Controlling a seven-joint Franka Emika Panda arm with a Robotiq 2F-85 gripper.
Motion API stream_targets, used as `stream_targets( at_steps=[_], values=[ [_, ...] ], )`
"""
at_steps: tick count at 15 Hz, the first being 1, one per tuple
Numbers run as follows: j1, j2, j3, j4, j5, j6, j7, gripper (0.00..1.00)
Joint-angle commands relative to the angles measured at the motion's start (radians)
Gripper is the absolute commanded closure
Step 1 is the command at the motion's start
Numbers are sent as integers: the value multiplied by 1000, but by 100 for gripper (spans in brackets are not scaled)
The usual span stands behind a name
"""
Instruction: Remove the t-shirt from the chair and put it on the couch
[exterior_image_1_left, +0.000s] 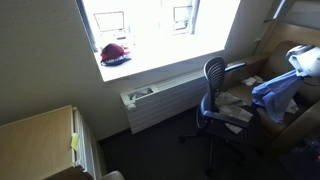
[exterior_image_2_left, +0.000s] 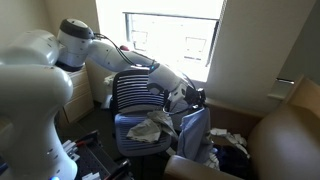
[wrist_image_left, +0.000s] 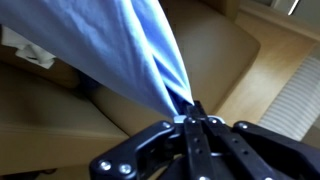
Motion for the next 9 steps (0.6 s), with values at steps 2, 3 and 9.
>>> stream_targets(
  at_steps=[2,3,9],
  values=[
    [-133,-14,13,-75,98,-178,11,100],
    [-235,-144,85,-44,90,-93,-83,86],
    [-292,-198,123,-15,106,-28,-166,85]
  ],
)
